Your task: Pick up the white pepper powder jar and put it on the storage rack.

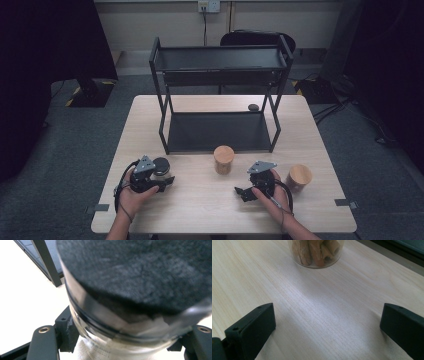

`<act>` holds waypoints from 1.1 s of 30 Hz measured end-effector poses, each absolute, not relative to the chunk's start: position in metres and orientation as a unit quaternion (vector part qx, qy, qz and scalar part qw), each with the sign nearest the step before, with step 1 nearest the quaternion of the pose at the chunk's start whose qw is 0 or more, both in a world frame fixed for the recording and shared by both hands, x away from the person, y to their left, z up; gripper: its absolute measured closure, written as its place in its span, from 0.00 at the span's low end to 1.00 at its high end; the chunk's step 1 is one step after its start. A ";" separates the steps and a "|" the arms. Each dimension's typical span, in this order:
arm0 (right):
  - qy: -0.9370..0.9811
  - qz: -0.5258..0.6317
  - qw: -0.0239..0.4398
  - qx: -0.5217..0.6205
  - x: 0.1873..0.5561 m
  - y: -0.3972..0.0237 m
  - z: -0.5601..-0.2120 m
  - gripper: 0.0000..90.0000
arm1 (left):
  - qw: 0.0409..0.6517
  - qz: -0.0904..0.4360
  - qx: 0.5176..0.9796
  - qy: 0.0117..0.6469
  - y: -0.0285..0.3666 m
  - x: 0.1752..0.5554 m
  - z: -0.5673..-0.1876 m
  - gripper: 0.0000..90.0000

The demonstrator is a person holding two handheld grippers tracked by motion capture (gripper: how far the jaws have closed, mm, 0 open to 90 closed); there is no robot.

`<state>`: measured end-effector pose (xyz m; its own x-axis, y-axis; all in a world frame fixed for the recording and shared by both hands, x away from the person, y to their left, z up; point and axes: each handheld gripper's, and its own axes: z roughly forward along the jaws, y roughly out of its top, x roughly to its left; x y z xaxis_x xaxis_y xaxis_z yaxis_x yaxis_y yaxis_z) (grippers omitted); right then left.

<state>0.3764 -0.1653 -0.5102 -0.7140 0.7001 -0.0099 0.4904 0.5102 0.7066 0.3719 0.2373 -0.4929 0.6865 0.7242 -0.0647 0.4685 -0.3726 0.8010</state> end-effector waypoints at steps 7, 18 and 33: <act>0.856 0.352 0.149 0.348 0.376 -0.165 -0.510 0.00 | 0.423 0.153 0.814 0.368 0.236 0.373 -0.493 0.33; 0.856 0.352 0.149 0.347 0.376 -0.165 -0.510 0.00 | 0.416 0.150 0.817 0.369 0.235 0.374 -0.491 0.33; 0.856 0.352 0.149 0.348 0.376 -0.165 -0.510 0.00 | 0.420 0.144 0.819 0.364 0.233 0.377 -0.480 0.34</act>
